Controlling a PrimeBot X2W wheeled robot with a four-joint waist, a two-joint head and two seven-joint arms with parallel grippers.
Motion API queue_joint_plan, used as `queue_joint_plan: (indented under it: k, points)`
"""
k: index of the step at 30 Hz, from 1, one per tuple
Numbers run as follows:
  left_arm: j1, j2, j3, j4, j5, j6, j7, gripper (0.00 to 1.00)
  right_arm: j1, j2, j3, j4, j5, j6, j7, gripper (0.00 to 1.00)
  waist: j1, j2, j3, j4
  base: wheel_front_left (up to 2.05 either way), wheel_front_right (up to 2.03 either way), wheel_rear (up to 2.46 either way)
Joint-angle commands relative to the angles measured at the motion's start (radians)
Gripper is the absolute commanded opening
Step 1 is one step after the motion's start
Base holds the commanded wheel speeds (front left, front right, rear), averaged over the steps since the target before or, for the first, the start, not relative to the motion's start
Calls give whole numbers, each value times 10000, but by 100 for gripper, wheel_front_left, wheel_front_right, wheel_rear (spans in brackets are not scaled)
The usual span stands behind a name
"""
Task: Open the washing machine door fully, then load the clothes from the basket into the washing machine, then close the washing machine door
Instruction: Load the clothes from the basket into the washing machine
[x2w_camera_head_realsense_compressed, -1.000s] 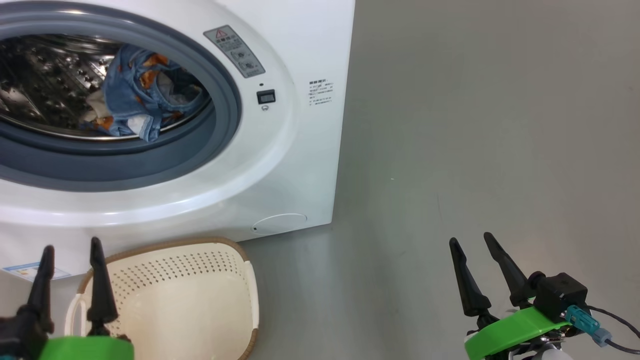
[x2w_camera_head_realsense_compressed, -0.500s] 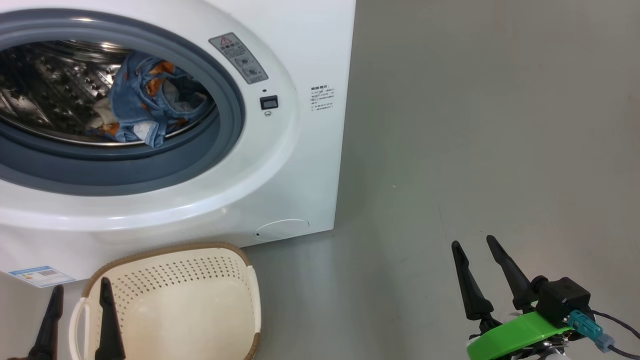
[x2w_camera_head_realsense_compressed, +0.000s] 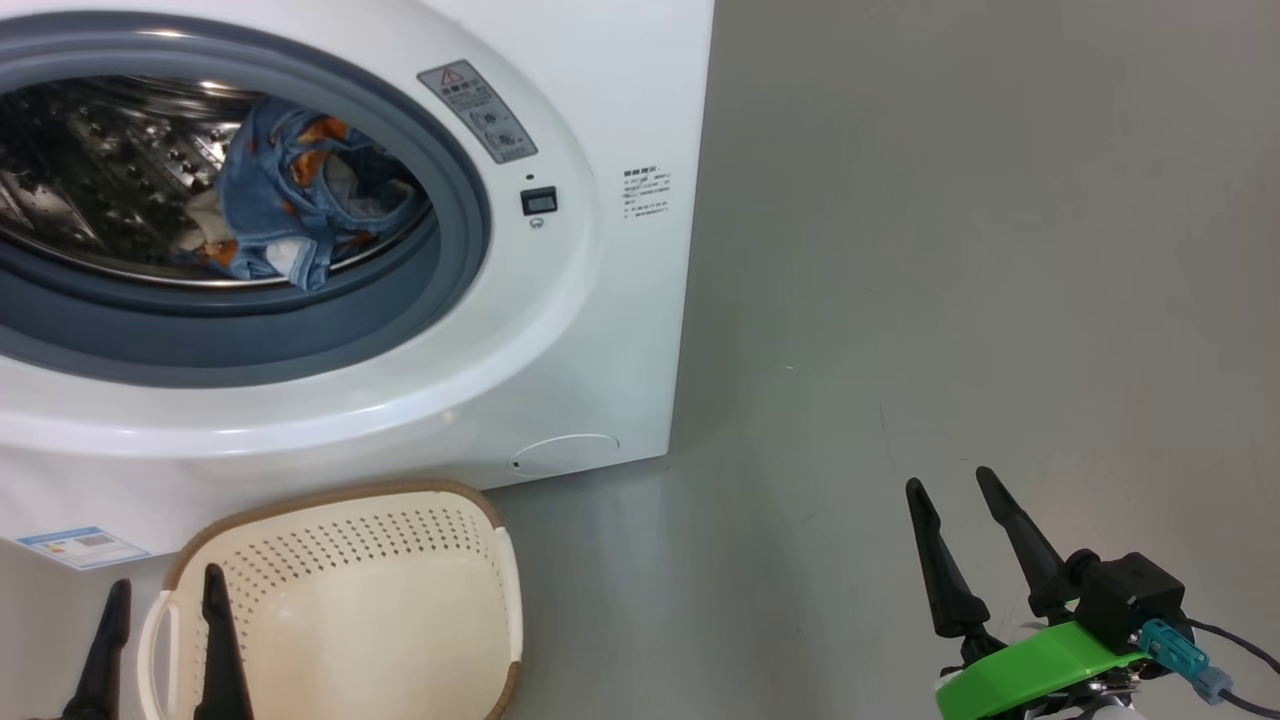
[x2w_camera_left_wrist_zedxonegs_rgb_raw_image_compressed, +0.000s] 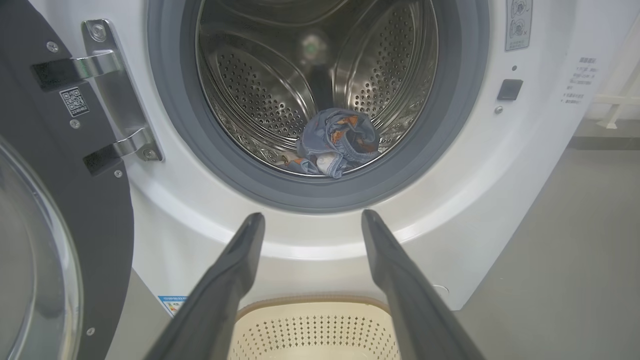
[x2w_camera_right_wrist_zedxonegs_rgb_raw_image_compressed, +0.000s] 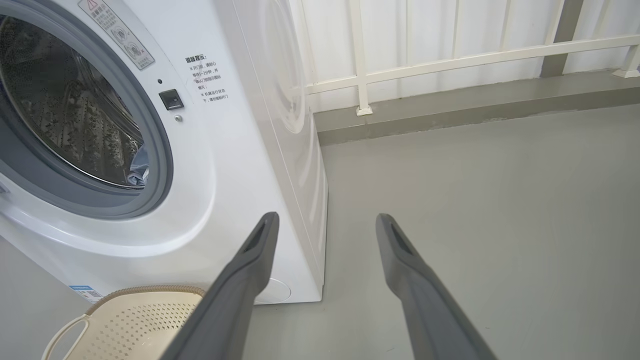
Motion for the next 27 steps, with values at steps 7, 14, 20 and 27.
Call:
queue_joint_plan:
  k: [7, 14, 20, 27]
  points:
    - [-33, 45, 174, 31, -6, 116, -63, 100, -108, -10, 196, -284, -172, 16, -119, 100, 0, 0, 24, 45, 0, 0, 0]
    - [-5, 44, 99, 133, -36, 160, -63, 100, -142, -10, 203, -274, -175, 16, -119, 100, 0, 0, 23, 68, 0, 0, 0]
    - [25, 44, 39, 119, -34, 226, -63, 100, -170, -10, 154, -281, -120, 16, -119, 100, 0, 0, 51, 117, 0, 0, 0]
    - [-14, 44, 52, 92, -278, 142, -63, 100, -221, -10, 114, -291, -126, 16, -119, 100, 0, 0, 51, 174, 0, 0, 0]
